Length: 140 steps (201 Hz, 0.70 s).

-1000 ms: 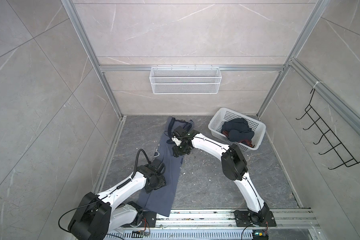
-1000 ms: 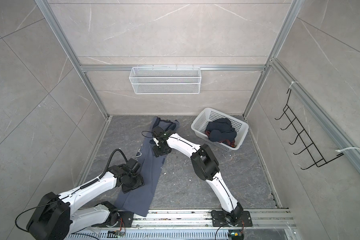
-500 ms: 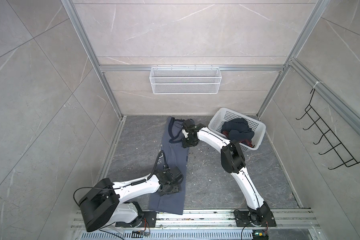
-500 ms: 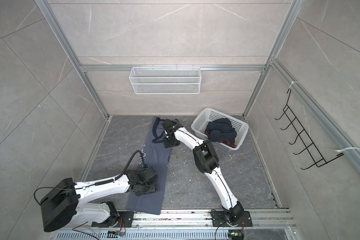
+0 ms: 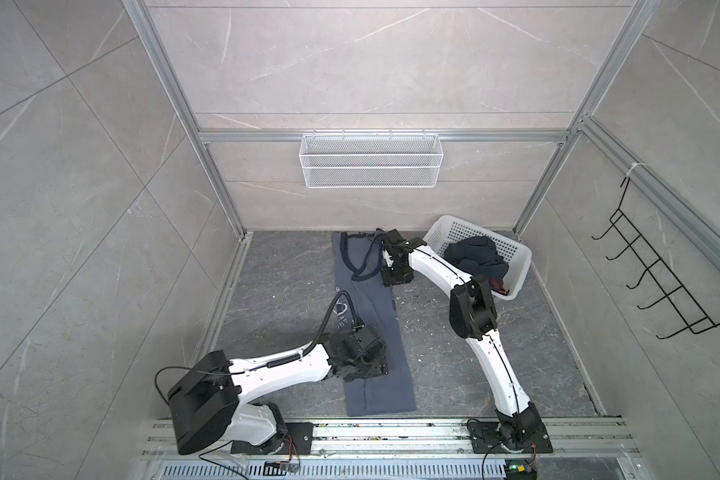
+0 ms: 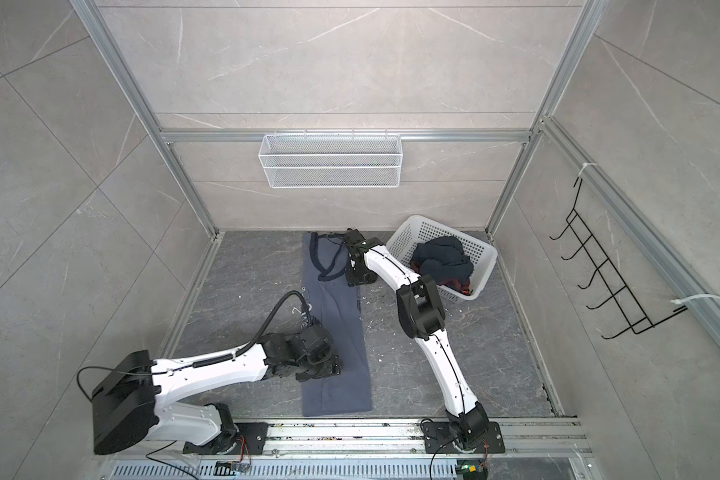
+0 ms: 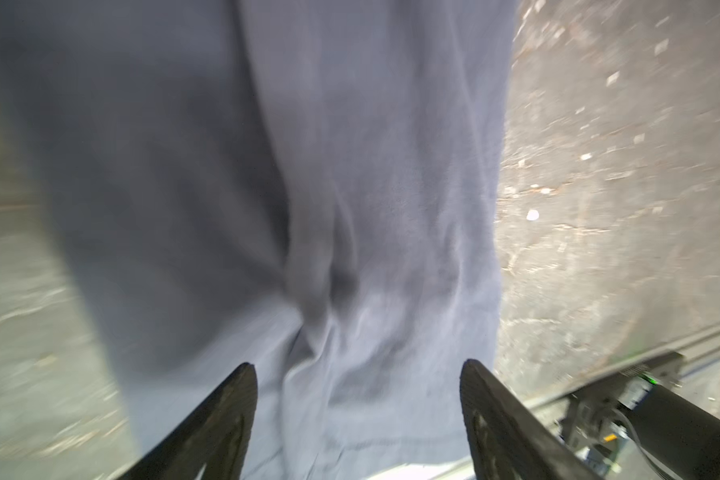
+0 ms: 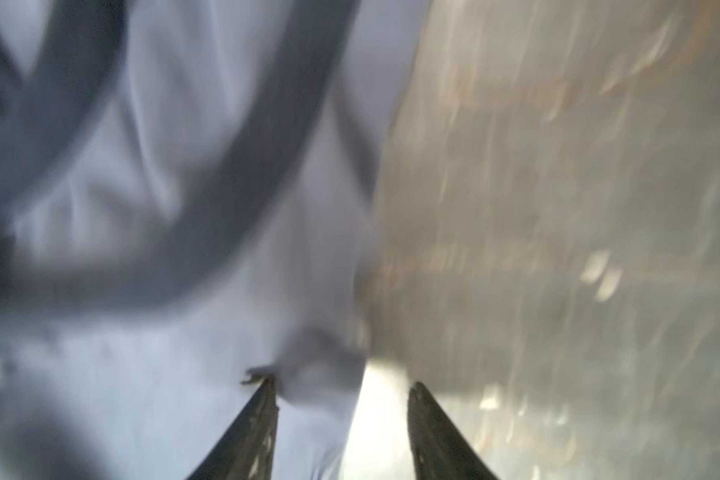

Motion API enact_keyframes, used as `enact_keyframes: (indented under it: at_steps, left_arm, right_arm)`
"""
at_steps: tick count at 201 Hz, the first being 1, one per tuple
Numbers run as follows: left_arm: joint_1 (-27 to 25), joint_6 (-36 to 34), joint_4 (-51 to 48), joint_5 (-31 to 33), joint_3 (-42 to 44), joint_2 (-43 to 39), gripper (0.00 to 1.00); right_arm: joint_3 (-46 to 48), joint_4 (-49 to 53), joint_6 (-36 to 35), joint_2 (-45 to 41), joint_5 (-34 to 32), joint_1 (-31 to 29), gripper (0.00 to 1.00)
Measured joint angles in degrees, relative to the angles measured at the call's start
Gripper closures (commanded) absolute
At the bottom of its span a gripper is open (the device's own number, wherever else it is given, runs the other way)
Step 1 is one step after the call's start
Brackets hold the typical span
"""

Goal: Fold and stack the tank tops
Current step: 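Grasp the near hem corners with both grippers side by side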

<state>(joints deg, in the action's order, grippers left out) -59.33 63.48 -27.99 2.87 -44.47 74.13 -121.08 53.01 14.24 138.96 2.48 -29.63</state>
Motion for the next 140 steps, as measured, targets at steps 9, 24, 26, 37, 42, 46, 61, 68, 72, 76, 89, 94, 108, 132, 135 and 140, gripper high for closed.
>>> enact_keyframes:
  at_steps: [9,24,26,37,42,46,61,68,72,76,89,94,108,132,135,140]
  left_arm:
    - [1.3,0.0,-1.1,0.5,1.2,-3.6,0.22]
    - [4.0,-0.2,-3.2,1.2,3.6,-9.3,0.23]
    - [4.5,-0.3,-3.6,1.2,4.0,-10.3,0.23]
    - [7.1,-0.7,-4.7,1.1,6.2,-14.0,0.24]
    - [8.0,-0.7,-5.2,0.9,7.0,-15.2,0.25]
    - [8.6,-0.7,-5.4,0.6,7.7,-16.1,0.25]
    - [9.9,-0.7,-6.1,-0.6,10.2,-18.1,0.27]
    - [9.9,-0.7,-6.4,-1.5,11.0,-18.4,0.28]
    - [9.9,-0.7,-6.5,-1.9,11.5,-18.5,0.29]
    - [9.9,-0.7,-6.6,-2.5,11.8,-18.4,0.30]
    - [9.8,-0.7,-6.5,-4.5,13.0,-18.4,0.32]
    - [9.7,-0.6,-6.5,-5.1,13.4,-18.4,0.33]
    - [9.3,-0.2,-6.2,-6.7,14.4,-18.4,0.34]
    - [8.0,1.3,-5.3,-9.6,16.1,-18.4,0.35]
    - [7.8,1.5,-5.1,-9.7,16.2,-18.4,0.35]
    - [7.4,1.9,-4.9,-10.1,16.5,-18.4,0.35]
  right_arm:
    - [7.1,-1.6,0.6,-4.9,1.3,-0.2,0.44]
    - [19.3,-5.2,2.4,-14.6,3.3,-0.2,0.44]
    - [20.7,-5.7,2.8,-15.7,3.6,-0.2,0.44]
    - [29.3,-9.2,4.3,-23.9,5.6,-0.2,0.44]
    - [32.1,-10.6,4.8,-26.6,6.3,-0.2,0.44]
    - [35.1,-11.6,5.7,-29.7,6.7,-0.2,0.45]
    - [44.7,-16.3,7.9,-38.5,9.0,-0.2,0.47]
    - [48.5,-17.8,9.0,-41.7,10.0,-0.2,0.47]
    - [51.2,-18.8,9.8,-43.6,10.7,-0.2,0.48]
    - [53.5,-20.0,10.6,-45.1,11.3,-0.3,0.48]
    - [61.4,-22.8,13.4,-49.7,12.9,-0.5,0.48]
    - [64.2,-23.4,14.7,-51.1,13.5,-0.7,0.49]
    - [71.0,-24.9,18.0,-54.4,14.6,-2.4,0.49]
    - [78.9,-28.1,24.0,-59.3,16.2,-7.9,0.52]
    - [79.9,-28.9,25.0,-60.0,16.5,-8.7,0.52]
    - [81.4,-30.0,26.4,-61.2,17.1,-9.8,0.52]
